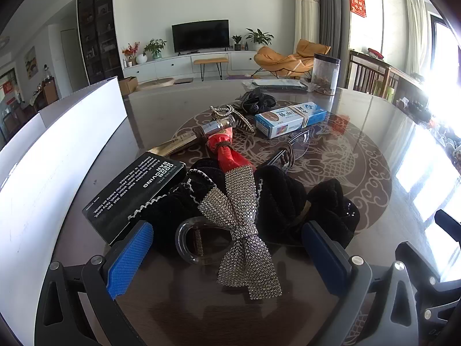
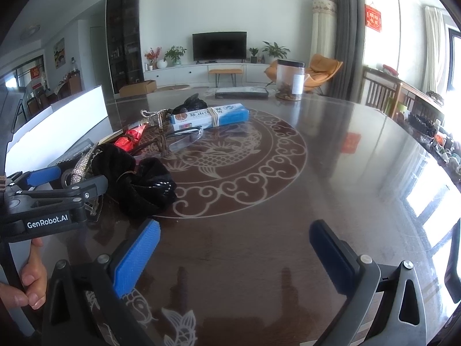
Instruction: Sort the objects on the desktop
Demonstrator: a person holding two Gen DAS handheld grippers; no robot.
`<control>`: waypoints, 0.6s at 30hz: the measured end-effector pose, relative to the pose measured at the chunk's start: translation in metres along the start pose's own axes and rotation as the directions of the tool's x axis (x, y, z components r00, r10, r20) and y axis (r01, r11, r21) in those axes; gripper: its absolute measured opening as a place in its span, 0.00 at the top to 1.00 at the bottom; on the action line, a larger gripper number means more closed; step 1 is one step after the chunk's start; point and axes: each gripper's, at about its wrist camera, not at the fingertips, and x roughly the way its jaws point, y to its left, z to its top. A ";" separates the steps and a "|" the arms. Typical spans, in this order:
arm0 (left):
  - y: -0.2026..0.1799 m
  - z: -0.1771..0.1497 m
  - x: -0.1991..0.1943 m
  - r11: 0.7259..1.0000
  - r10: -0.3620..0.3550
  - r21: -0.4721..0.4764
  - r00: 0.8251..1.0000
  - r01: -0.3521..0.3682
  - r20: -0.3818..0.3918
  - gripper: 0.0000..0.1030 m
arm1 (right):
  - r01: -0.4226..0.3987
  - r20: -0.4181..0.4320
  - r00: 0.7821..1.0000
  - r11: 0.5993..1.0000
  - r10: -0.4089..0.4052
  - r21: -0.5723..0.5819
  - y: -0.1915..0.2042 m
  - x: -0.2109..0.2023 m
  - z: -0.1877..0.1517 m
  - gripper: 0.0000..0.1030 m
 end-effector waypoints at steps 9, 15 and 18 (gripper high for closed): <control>-0.003 0.006 0.005 1.000 0.007 0.004 1.000 -0.007 -0.016 0.00 | -0.002 -0.005 1.000 1.000 0.002 -0.003 0.001 0.002 -0.001 0.00; -0.005 0.006 0.008 1.000 0.011 0.005 1.000 -0.011 -0.020 0.00 | -0.009 -0.012 1.000 1.000 0.009 0.003 0.000 0.003 -0.001 0.00; -0.004 0.006 0.009 1.000 0.013 0.007 1.000 -0.013 -0.023 0.00 | -0.011 -0.014 1.000 1.000 0.011 0.008 -0.001 0.003 0.000 0.00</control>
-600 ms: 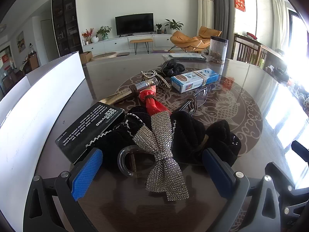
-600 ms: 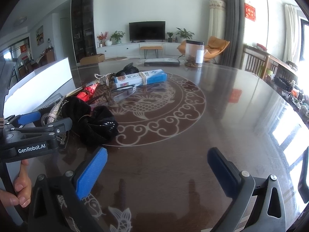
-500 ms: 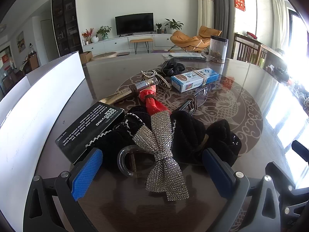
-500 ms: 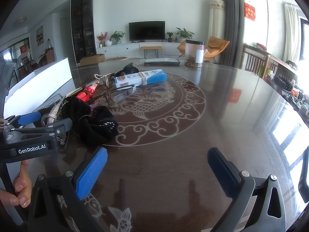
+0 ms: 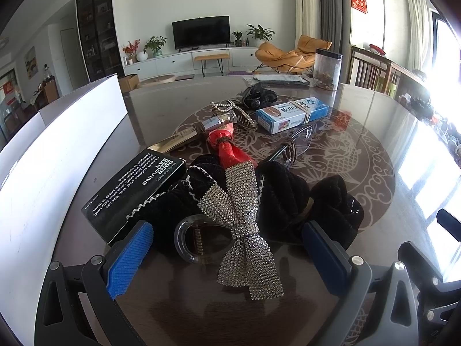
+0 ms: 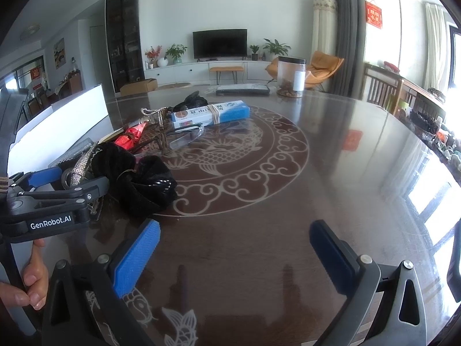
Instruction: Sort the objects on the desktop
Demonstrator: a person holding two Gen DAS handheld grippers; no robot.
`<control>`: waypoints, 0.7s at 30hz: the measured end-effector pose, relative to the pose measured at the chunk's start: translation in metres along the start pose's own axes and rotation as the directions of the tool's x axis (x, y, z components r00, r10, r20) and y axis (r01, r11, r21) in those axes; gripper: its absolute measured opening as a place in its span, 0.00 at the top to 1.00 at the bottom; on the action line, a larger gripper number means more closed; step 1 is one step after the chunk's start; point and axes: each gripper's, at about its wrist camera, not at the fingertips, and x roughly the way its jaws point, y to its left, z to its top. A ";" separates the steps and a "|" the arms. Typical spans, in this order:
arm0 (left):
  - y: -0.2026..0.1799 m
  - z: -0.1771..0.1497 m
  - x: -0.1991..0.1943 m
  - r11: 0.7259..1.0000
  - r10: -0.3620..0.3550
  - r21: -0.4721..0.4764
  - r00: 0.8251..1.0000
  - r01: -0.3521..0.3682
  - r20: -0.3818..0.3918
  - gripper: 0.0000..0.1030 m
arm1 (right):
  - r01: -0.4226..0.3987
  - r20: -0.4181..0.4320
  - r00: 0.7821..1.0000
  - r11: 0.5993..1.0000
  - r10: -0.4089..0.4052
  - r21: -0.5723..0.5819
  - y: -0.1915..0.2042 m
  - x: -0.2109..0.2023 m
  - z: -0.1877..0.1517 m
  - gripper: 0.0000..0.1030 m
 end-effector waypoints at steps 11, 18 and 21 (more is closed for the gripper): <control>-0.003 0.000 0.002 0.999 0.024 0.024 0.999 -0.023 -0.028 0.00 | -0.009 -0.015 1.000 1.000 0.009 -0.010 0.001 0.002 -0.001 0.00; -0.005 0.000 0.002 1.000 0.011 0.020 1.000 -0.010 -0.026 0.00 | -0.005 -0.021 1.000 1.000 0.005 -0.003 0.001 0.004 -0.001 0.00; -0.004 0.000 0.002 1.000 0.001 0.012 0.999 -0.001 -0.032 0.00 | -0.013 -0.026 1.000 1.000 0.013 0.002 0.000 0.005 0.000 0.00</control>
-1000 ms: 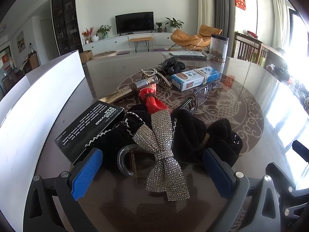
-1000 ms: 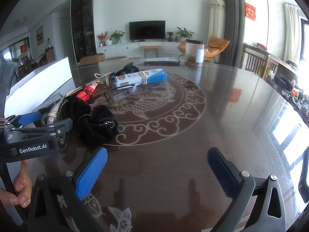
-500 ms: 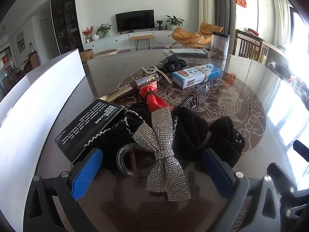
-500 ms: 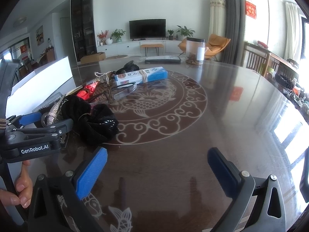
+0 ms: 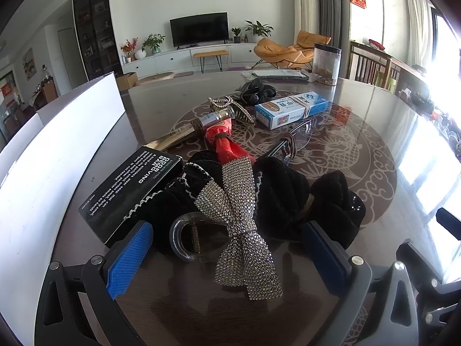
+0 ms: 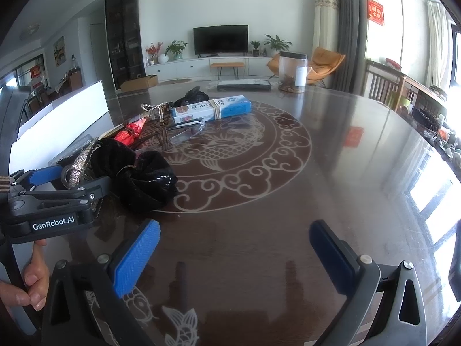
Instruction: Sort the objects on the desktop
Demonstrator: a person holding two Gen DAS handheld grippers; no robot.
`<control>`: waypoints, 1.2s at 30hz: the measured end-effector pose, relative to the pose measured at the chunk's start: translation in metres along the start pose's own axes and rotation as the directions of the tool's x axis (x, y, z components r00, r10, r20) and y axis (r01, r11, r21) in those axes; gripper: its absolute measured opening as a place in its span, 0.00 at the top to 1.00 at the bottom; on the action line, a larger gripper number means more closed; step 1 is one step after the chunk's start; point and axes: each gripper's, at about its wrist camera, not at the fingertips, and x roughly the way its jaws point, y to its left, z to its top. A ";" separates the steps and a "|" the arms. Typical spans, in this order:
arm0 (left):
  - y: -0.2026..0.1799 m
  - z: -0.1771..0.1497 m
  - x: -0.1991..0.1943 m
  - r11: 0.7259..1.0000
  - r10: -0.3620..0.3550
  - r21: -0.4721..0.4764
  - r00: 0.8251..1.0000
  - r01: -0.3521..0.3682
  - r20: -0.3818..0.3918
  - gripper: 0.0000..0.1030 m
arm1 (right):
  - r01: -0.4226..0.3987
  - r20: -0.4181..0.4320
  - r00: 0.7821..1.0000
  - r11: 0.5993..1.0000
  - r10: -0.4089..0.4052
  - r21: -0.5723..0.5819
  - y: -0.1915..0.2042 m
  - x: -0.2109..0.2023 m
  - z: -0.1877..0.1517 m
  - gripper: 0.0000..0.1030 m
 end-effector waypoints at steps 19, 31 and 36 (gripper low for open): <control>0.001 -0.002 -0.003 1.000 -0.005 -0.006 0.999 0.005 0.038 0.00 | -0.011 -0.008 1.000 1.000 0.011 0.002 0.003 0.004 0.000 0.00; 0.000 -0.001 0.000 1.000 0.000 -0.001 1.000 0.000 0.025 0.00 | -0.009 -0.015 1.000 1.000 0.009 -0.001 0.004 0.005 0.000 0.00; 0.000 -0.001 0.000 1.000 0.000 -0.001 1.000 0.000 0.025 0.00 | -0.009 -0.015 1.000 1.000 0.009 -0.002 0.005 0.005 -0.001 0.00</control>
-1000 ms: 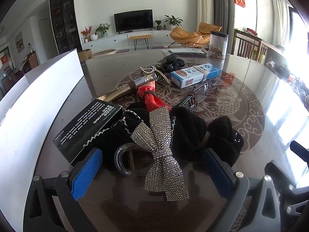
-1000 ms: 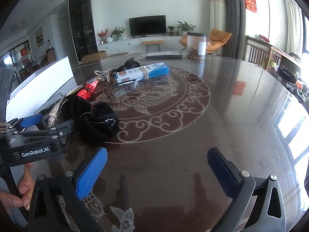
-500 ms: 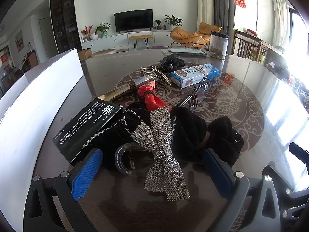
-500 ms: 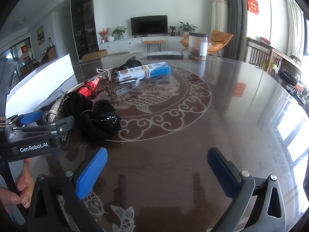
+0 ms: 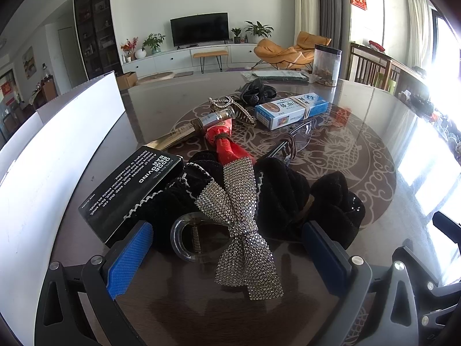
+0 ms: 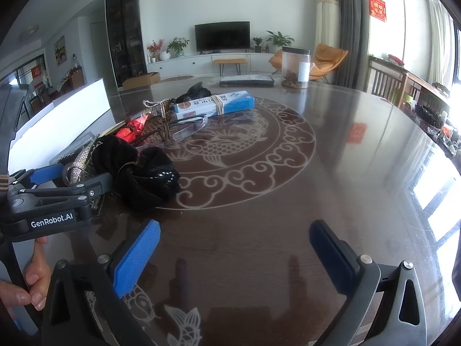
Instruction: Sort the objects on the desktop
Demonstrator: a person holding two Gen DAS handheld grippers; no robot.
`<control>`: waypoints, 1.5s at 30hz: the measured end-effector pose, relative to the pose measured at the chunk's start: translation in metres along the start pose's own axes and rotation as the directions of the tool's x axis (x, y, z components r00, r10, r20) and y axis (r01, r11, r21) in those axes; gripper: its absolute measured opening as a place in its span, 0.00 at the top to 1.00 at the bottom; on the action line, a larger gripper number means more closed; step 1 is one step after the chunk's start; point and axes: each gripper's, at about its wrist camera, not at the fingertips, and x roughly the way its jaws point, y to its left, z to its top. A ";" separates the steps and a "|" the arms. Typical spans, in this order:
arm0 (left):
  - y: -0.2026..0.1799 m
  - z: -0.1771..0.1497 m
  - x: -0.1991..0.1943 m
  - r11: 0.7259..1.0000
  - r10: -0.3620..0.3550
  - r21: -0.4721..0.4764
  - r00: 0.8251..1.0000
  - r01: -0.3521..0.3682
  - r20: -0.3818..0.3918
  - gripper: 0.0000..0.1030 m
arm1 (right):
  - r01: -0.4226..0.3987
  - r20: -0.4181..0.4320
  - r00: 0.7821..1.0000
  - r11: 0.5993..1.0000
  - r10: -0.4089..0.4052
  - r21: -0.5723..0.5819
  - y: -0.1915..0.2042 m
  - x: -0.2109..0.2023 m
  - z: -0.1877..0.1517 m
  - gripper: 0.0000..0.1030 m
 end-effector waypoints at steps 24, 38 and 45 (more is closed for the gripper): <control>0.000 0.000 0.001 1.000 -0.008 -0.005 1.000 0.008 -0.006 0.00 | 0.000 0.000 1.000 1.000 0.000 -0.001 0.000 0.000 0.000 0.00; 0.000 0.000 0.001 1.000 -0.009 -0.005 1.000 0.009 -0.006 0.00 | 0.000 0.000 1.000 1.000 0.000 -0.001 0.000 0.000 0.000 0.00; 0.001 0.000 0.001 1.000 -0.009 -0.005 1.000 0.009 -0.006 0.00 | 0.000 0.000 1.000 1.000 0.000 -0.001 0.000 0.000 0.000 0.00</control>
